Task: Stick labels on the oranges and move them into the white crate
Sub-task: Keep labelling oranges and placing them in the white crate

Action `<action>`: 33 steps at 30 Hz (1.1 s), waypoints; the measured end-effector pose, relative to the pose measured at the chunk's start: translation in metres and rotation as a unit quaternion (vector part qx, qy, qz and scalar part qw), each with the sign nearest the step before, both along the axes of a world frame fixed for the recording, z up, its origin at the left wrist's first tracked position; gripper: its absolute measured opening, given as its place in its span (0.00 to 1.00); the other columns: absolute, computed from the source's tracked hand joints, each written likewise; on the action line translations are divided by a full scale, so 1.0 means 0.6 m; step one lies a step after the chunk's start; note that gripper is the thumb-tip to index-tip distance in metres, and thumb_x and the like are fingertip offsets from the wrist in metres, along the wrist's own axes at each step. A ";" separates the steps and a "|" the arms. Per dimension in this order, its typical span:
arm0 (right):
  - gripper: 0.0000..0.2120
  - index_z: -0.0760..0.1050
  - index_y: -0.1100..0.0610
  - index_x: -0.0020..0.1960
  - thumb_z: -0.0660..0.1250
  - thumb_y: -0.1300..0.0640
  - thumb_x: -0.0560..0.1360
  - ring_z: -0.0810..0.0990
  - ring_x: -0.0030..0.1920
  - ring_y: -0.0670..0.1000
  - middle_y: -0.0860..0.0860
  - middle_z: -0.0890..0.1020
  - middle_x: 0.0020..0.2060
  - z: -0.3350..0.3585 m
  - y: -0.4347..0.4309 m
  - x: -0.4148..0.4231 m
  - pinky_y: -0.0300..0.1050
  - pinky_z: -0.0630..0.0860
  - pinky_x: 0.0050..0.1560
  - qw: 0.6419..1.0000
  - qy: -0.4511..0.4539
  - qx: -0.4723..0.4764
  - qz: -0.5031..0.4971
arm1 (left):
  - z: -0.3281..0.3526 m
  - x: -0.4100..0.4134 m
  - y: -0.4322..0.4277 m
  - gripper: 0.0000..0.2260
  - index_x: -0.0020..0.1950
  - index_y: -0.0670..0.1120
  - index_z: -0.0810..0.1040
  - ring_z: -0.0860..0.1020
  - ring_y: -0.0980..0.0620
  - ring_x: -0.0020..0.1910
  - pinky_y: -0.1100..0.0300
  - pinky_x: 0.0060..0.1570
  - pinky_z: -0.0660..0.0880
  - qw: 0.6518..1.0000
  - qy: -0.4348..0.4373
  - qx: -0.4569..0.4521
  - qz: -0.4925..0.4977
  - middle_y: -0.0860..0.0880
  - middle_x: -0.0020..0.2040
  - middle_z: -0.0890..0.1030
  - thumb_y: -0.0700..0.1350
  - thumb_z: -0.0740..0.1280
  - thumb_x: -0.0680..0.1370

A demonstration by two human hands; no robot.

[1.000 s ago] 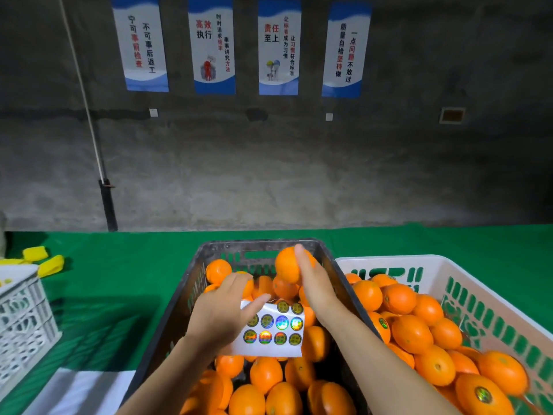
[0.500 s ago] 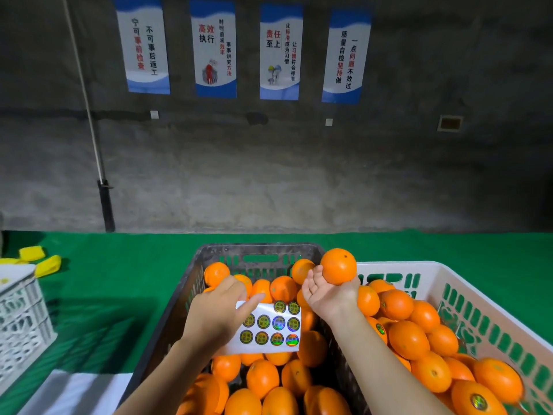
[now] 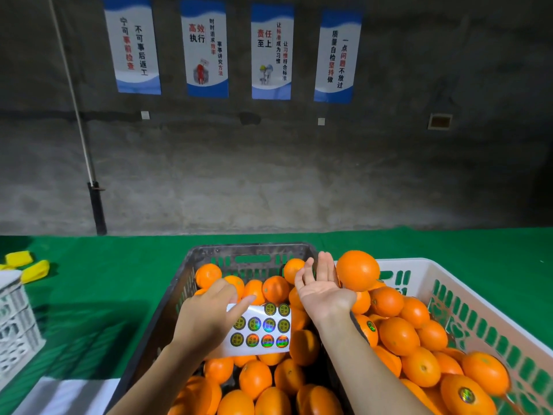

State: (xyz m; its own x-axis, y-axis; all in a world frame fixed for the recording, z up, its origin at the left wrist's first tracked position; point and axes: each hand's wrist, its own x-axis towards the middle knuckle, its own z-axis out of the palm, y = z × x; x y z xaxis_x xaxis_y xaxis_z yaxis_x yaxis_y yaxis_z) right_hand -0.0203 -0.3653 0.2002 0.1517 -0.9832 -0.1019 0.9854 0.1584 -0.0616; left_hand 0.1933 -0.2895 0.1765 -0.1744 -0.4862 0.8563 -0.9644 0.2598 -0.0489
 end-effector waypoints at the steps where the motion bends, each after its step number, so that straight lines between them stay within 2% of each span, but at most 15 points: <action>1: 0.32 0.80 0.57 0.56 0.46 0.37 0.81 0.80 0.57 0.61 0.56 0.87 0.51 -0.001 -0.003 -0.002 0.59 0.75 0.48 1.000 0.003 -0.009 0.000 | 0.001 0.000 0.000 0.27 0.33 0.47 0.70 0.65 0.52 0.22 0.59 0.17 0.64 1.000 0.001 -0.001 -0.002 0.51 0.31 0.69 0.64 0.52 0.82; 5: 0.24 0.80 0.57 0.60 0.50 0.45 0.83 0.81 0.58 0.59 0.56 0.85 0.56 -0.005 -0.007 -0.006 0.58 0.76 0.52 0.996 0.072 -0.047 0.035 | 0.002 -0.001 0.001 0.27 0.32 0.47 0.72 0.66 0.51 0.23 0.59 0.18 0.64 1.000 0.003 -0.007 0.001 0.51 0.31 0.71 0.63 0.52 0.82; 7: 0.22 0.79 0.56 0.62 0.52 0.47 0.83 0.80 0.59 0.58 0.56 0.85 0.55 -0.002 -0.007 -0.006 0.56 0.75 0.54 0.981 0.172 -0.059 0.064 | 0.003 -0.001 0.001 0.27 0.33 0.46 0.73 0.67 0.51 0.23 0.60 0.18 0.63 1.000 -0.011 -0.015 -0.002 0.51 0.31 0.71 0.62 0.52 0.83; 11: 0.16 0.78 0.55 0.61 0.57 0.51 0.80 0.80 0.58 0.57 0.57 0.84 0.56 0.004 0.002 0.013 0.54 0.73 0.57 0.895 0.433 -0.060 0.086 | 0.002 0.003 0.000 0.27 0.33 0.45 0.75 0.67 0.49 0.22 0.60 0.19 0.61 0.999 -0.027 -0.011 0.030 0.49 0.32 0.72 0.59 0.51 0.84; 14: 0.15 0.77 0.55 0.61 0.62 0.52 0.78 0.79 0.53 0.56 0.59 0.84 0.52 0.002 0.013 0.037 0.53 0.72 0.53 0.833 0.532 -0.068 0.138 | 0.009 0.006 0.006 0.28 0.34 0.44 0.74 0.67 0.47 0.21 0.57 0.17 0.63 0.998 0.003 0.009 0.054 0.47 0.32 0.72 0.59 0.50 0.84; 16: 0.13 0.77 0.57 0.58 0.63 0.52 0.77 0.77 0.51 0.56 0.58 0.82 0.49 0.000 0.021 0.045 0.52 0.72 0.53 0.805 0.550 -0.085 0.203 | 0.016 0.004 0.012 0.28 0.35 0.44 0.74 0.68 0.46 0.21 0.56 0.16 0.64 0.997 0.033 0.035 0.059 0.47 0.32 0.72 0.60 0.48 0.84; 18: 0.11 0.77 0.56 0.57 0.63 0.55 0.77 0.79 0.51 0.54 0.54 0.82 0.50 -0.004 0.023 0.044 0.48 0.73 0.50 0.769 0.573 -0.141 0.246 | 0.023 0.000 0.017 0.31 0.35 0.44 0.72 0.70 0.44 0.22 0.55 0.17 0.68 0.990 0.097 0.071 0.073 0.46 0.31 0.72 0.64 0.44 0.82; 21: 0.13 0.80 0.61 0.60 0.65 0.65 0.76 0.84 0.53 0.57 0.57 0.86 0.53 -0.010 0.018 0.041 0.49 0.80 0.50 0.759 0.573 -0.201 0.233 | 0.022 0.002 0.015 0.36 0.36 0.44 0.72 0.74 0.42 0.26 0.52 0.23 0.73 0.976 0.154 0.114 0.107 0.45 0.33 0.73 0.70 0.38 0.78; 24: 0.11 0.82 0.61 0.57 0.68 0.66 0.76 0.85 0.53 0.58 0.58 0.86 0.51 -0.015 0.016 0.040 0.52 0.81 0.56 0.737 0.616 -0.216 0.177 | 0.021 0.003 0.012 0.27 0.35 0.45 0.72 0.75 0.41 0.28 0.51 0.27 0.72 0.976 0.137 0.120 0.123 0.45 0.32 0.74 0.63 0.47 0.79; 27: 0.09 0.84 0.58 0.54 0.68 0.63 0.76 0.86 0.51 0.55 0.54 0.87 0.48 -0.025 0.012 0.039 0.49 0.82 0.50 0.710 0.654 -0.211 0.153 | 0.018 0.002 0.007 0.22 0.37 0.45 0.77 0.74 0.42 0.32 0.50 0.34 0.72 0.977 0.078 0.126 0.156 0.46 0.33 0.76 0.56 0.51 0.80; 28: 0.09 0.84 0.58 0.53 0.68 0.63 0.76 0.86 0.50 0.55 0.54 0.87 0.48 -0.026 0.011 0.039 0.49 0.82 0.50 0.702 0.664 -0.210 0.149 | 0.015 0.003 0.005 0.21 0.40 0.46 0.79 0.75 0.43 0.35 0.51 0.37 0.72 0.975 0.097 0.135 0.150 0.47 0.35 0.78 0.56 0.53 0.80; 30: 0.08 0.84 0.60 0.52 0.68 0.63 0.75 0.86 0.50 0.55 0.54 0.87 0.46 -0.028 0.010 0.039 0.52 0.83 0.52 0.688 0.679 -0.211 0.146 | 0.012 0.001 0.000 0.14 0.47 0.51 0.80 0.76 0.47 0.42 0.52 0.43 0.73 0.960 0.190 0.185 0.096 0.51 0.42 0.81 0.54 0.57 0.81; 33: 0.07 0.83 0.62 0.50 0.68 0.63 0.75 0.85 0.51 0.57 0.54 0.87 0.45 -0.028 0.011 0.042 0.57 0.81 0.56 0.670 0.693 -0.221 0.147 | 0.010 -0.006 -0.005 0.06 0.47 0.60 0.77 0.76 0.58 0.45 0.62 0.43 0.73 0.915 0.304 0.265 -0.018 0.57 0.46 0.79 0.50 0.62 0.81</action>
State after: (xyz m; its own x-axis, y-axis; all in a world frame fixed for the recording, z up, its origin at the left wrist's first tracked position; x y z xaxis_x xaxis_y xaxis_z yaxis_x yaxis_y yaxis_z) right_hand 0.0046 -0.3587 0.1837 0.4063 -0.9122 -0.0535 -0.1372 -0.0030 -0.9905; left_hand 0.1898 -0.2923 0.1828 0.2315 -0.8649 0.4454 -0.7613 0.1240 0.6364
